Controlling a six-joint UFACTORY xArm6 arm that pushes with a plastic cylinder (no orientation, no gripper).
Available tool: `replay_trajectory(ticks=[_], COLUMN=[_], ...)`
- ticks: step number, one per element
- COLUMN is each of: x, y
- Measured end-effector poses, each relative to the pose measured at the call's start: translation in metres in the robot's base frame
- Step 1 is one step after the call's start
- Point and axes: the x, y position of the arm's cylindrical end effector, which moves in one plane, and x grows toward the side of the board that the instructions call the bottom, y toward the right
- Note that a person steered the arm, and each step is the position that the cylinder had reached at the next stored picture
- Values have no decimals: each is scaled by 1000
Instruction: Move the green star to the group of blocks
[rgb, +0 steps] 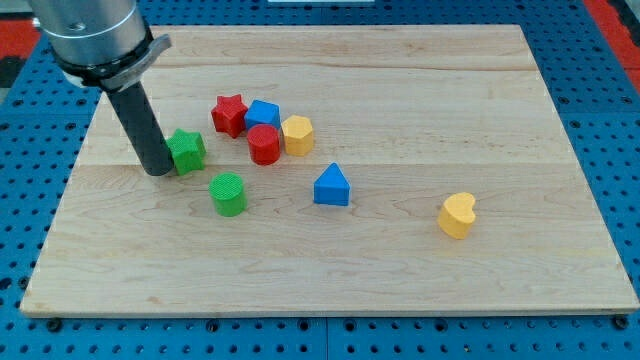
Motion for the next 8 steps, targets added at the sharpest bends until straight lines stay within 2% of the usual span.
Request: replay_trajectory(ticks=[2,4,6,8], x=[-3,-6,-8,-5], y=[15,-19,44,42])
